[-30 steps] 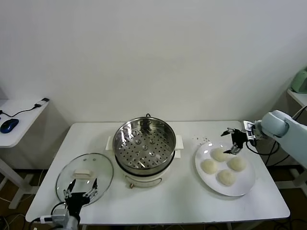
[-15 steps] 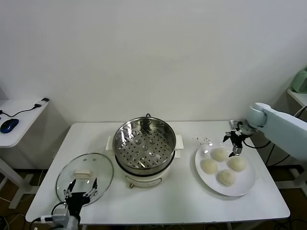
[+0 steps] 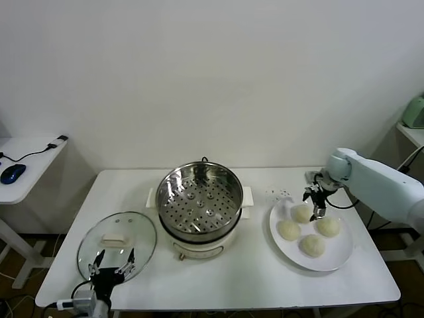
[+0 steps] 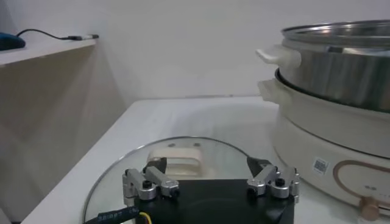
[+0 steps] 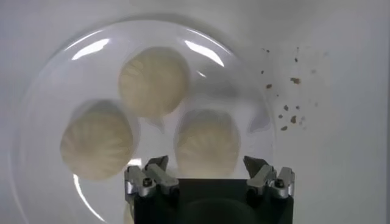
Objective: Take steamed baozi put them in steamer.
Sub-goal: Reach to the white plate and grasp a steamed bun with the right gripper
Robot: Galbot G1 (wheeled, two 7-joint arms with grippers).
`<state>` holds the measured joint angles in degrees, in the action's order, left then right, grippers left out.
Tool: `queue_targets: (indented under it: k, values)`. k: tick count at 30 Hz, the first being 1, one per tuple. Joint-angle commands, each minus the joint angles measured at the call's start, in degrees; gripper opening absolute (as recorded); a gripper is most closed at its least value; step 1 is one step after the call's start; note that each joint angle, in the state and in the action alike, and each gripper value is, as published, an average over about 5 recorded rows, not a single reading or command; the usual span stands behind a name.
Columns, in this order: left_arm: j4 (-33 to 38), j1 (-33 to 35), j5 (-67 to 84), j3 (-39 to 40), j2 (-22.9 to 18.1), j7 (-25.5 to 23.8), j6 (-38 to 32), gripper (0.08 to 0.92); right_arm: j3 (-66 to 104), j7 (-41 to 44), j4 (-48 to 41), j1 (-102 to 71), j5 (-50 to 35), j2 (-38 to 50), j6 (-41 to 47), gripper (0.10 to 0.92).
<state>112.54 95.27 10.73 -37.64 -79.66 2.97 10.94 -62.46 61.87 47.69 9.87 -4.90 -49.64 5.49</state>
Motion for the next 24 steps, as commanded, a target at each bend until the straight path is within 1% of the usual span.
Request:
queue_targets:
  k: [1,10,13,20,24]
  values:
    - [0.14,0.10,-0.03,-0.01,-0.14,-0.01,0.06,0.823,2.93,-0.50,-4.59,-2.58,2.35,-2.80,0.40,0.823]
    - [0.08,0.10,-0.06,0.03,-0.12,0.12,0.32,0.823,4.46,-1.33,-5.19,-3.57,2.75,-2.80,0.69,0.821]
    - [-0.04,-0.03,-0.07,0.00,-0.11,0.18,0.36,0.823,4.83,-1.38,-4.98,-3.64,2.53,-2.87,0.63,0.808]
    - [0.02,0.07,-0.08,-0.05,0.01,0.21,0.30,0.823,4.60,-0.21,-3.43,-3.40,1.08,-2.49,0.48,0.744]
    - [0.14,0.13,-0.16,0.10,-0.17,0.24,0.27,0.823,4.04,0.00,-1.96,-2.51,0.74,-1.84,0.53,0.689]
